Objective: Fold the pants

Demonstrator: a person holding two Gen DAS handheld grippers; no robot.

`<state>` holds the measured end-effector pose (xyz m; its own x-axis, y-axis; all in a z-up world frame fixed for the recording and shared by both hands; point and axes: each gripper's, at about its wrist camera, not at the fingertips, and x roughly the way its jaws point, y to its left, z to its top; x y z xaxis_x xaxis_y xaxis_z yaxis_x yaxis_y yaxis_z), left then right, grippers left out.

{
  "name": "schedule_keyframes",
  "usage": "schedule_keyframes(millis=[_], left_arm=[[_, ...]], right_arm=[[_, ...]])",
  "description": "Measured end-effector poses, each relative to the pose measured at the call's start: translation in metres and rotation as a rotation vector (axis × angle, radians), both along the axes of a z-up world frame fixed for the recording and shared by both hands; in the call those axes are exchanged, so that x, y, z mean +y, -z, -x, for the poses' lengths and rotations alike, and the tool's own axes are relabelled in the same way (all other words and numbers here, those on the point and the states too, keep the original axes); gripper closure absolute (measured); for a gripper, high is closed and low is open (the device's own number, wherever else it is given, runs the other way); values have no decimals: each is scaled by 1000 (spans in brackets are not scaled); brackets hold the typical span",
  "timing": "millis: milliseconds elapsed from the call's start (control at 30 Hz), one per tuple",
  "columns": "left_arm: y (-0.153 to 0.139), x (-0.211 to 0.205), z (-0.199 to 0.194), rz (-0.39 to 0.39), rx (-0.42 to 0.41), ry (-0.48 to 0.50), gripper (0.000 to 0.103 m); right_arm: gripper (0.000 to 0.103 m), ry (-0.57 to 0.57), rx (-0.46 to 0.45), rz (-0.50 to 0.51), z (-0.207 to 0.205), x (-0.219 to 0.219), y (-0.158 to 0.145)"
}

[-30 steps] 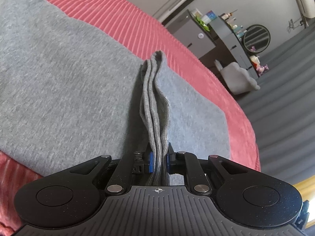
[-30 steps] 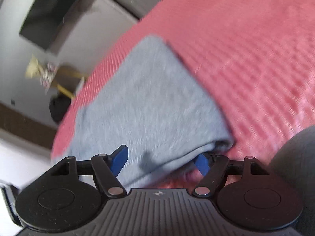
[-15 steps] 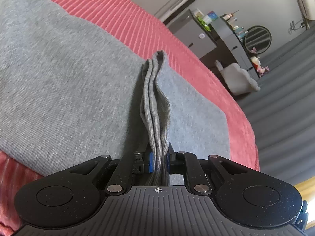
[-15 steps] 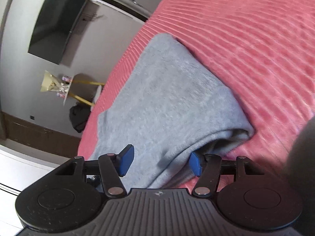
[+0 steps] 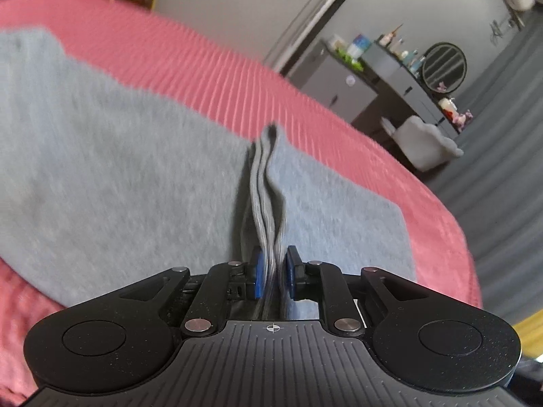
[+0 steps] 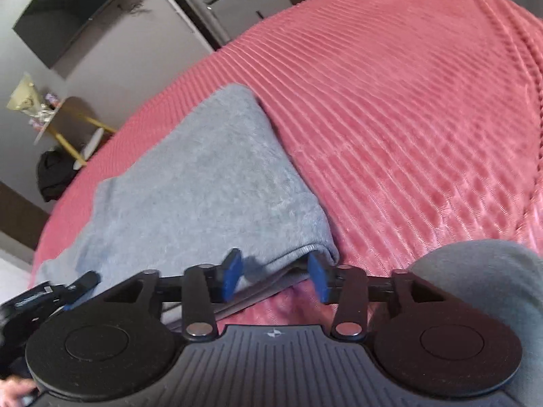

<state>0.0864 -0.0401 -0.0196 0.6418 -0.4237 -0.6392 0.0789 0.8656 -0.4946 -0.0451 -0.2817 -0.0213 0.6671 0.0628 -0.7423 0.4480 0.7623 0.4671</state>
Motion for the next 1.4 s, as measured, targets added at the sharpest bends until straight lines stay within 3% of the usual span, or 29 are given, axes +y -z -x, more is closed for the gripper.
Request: schedule_keyframes(millis=[67, 167, 233, 300, 367, 433, 500, 600, 733, 833, 867, 900, 1000, 1067, 1100, 1167, 1233, 1367, 1400], left_arm=[[-7, 3, 3, -50, -51, -53, 79], [-5, 16, -3, 18, -46, -101, 50], [2, 22, -12, 87, 6, -90, 47], [9, 23, -19, 110, 39, -85, 45], [13, 20, -26, 96, 41, -79, 45], [16, 17, -36, 95, 35, -66, 45], [19, 13, -46, 100, 38, -47, 45], [21, 5, -66, 70, 19, 2, 44], [37, -10, -101, 55, 83, 44, 45], [45, -19, -115, 45, 101, 44, 53], [44, -21, -117, 47, 85, 57, 76], [40, -24, -119, 41, 66, 73, 81], [17, -27, -100, 60, -115, 133, 84], [8, -29, -90, 5, -158, 143, 78], [7, -29, -88, -59, -147, 107, 72], [5, -18, -83, -217, -137, -49, 70], [-3, 5, -74, -264, -124, -150, 59], [-30, 90, -33, -50, -168, -297, 28], [-33, 112, -24, -9, -170, -349, 26]], right_arm=[[47, -37, -52, 4, 10, 1, -16], [41, -77, -128, 92, 7, 4, -27], [40, -91, -143, 179, -8, 9, -20], [41, -104, -120, 199, -25, 11, -3], [47, -139, -97, 211, -42, 17, 15], [68, -174, -86, 248, -56, 23, 32], [77, -191, -89, 309, -61, 31, 38], [77, -186, -152, 312, -61, 29, 35], [77, -130, -110, 239, -64, 18, 46], [76, -125, -117, 240, -65, 20, 46], [75, -127, -114, 246, -66, 23, 47], [75, -127, -113, 249, -66, 24, 48], [74, -127, -114, 249, -65, 26, 48], [74, -122, -117, 234, -65, 24, 49], [74, -118, -118, 225, -67, 23, 51], [74, -110, -120, 209, -67, 21, 51], [72, -113, -122, 208, -66, 22, 51], [65, -125, -133, 188, -65, 21, 50], [65, -128, -133, 188, -64, 20, 50]])
